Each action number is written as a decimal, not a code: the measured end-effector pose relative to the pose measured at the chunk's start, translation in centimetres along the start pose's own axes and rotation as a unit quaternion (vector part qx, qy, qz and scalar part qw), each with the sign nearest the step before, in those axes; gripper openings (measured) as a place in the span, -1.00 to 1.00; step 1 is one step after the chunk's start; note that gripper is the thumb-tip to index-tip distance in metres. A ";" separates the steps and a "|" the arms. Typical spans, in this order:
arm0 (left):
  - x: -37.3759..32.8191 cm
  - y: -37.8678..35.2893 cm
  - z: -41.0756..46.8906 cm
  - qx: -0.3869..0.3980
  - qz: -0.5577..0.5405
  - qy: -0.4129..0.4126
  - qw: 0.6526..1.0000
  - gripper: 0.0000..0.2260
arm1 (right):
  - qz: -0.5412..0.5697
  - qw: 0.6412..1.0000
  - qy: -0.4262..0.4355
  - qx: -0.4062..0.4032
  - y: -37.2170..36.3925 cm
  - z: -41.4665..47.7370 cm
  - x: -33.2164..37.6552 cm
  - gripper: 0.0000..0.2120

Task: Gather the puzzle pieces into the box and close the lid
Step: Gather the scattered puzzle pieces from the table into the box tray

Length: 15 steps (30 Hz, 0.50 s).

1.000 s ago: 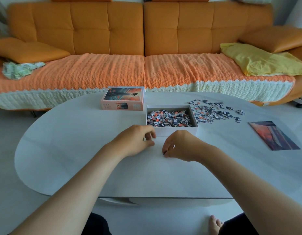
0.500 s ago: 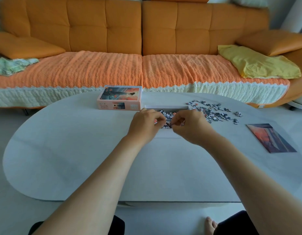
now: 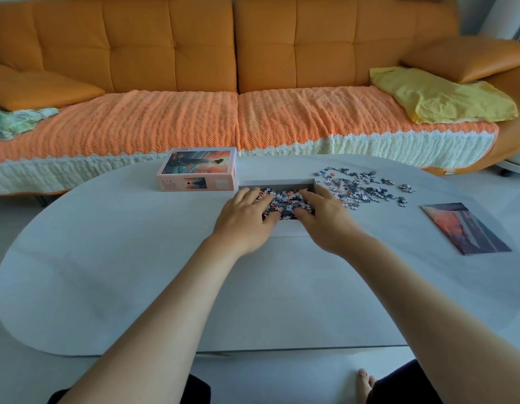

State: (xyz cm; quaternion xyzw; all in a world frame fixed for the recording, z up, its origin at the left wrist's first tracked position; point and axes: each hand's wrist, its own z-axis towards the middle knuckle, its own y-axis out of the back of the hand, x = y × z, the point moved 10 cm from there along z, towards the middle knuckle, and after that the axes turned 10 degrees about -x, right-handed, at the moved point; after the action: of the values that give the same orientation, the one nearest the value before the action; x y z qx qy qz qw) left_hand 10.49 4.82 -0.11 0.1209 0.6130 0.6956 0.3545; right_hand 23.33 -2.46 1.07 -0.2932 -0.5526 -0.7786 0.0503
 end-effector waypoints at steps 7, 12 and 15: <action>-0.3 1.6 -0.4 -0.042 0.046 0.041 0.997 -0.49 | 0.059 0.996 0.035 0.051 -0.1 -0.1 -1.1 -0.44; -8.3 2.4 1.7 -0.116 -0.028 -0.046 0.992 -0.56 | 0.030 0.999 0.027 -0.027 3.6 0.8 -5.1 -0.52; -13.2 0.8 4.0 -0.099 -0.078 -0.071 0.989 -0.56 | 0.001 0.999 -0.007 -0.048 4.8 1.3 -9.3 -0.50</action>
State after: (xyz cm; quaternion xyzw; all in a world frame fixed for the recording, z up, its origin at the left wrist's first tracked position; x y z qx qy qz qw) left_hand 22.10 -0.61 5.08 0.0863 0.5215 0.7129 0.4607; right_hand 33.44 -5.40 0.54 -0.3015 -0.5144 -0.8021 0.0334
